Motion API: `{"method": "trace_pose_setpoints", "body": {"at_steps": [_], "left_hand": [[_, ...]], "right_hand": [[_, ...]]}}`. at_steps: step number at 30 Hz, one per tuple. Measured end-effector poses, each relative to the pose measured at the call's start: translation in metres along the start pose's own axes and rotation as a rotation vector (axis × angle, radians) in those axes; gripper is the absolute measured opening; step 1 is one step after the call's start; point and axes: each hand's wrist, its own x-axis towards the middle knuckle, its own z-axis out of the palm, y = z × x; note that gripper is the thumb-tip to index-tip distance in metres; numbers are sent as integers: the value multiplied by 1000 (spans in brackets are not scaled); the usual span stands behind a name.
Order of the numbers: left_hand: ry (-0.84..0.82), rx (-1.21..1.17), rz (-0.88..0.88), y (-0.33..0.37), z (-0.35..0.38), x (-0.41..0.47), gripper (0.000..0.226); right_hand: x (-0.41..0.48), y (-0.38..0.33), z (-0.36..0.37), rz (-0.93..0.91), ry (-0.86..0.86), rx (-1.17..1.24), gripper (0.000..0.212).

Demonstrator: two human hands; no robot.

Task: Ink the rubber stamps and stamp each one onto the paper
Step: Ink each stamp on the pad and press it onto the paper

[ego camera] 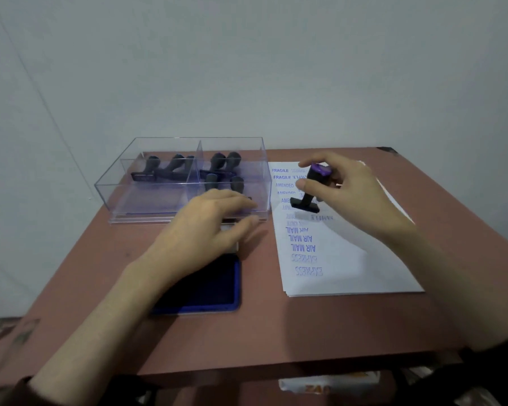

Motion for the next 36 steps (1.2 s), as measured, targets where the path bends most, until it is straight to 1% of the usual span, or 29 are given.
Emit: {"method": "trace_pose_setpoints", "body": {"at_steps": [3, 6, 10, 14, 16, 18, 20, 23, 27, 31, 33, 36], "left_hand": [[54, 55, -68, -16, -16, -14, 44], [97, 62, -146, -33, -24, -28, 34], [151, 45, -217, -49, -25, -44, 30], [167, 21, -241, -56, -22, -50, 24], [170, 9, -243, -58, -21, -51, 19], [172, -5, -240, -60, -20, -51, 18], [166, -20, -233, -60, -21, -51, 22], [172, -16, -224, -61, -20, -51, 16], [189, -15, -218, -63, -19, -50, 15], [174, -15, -223, -60, -19, -49, 21], [164, -13, -232, -59, -20, -49, 28], [157, -20, -240, -59, -21, -48, 30]], "right_hand": [[-9, -22, 17, -72, -73, 29, 14], [-19, -42, 41, -135, -162, 53, 12], [-30, -62, 67, -186, -320, 26, 11], [-37, -74, 82, -283, -423, -64, 10], [-40, -77, 85, -316, -463, -81, 13], [-41, -80, 86, -340, -493, -79, 16], [-41, -82, 86, -350, -516, -88, 16], [-39, -84, 85, -338, -537, -123, 12], [-33, -85, 81, -295, -542, -136, 25], [-30, -88, 81, -296, -512, -176, 10], [-30, -88, 82, -301, -481, -208, 15], [-31, -90, 84, -311, -434, -240, 25]]}}
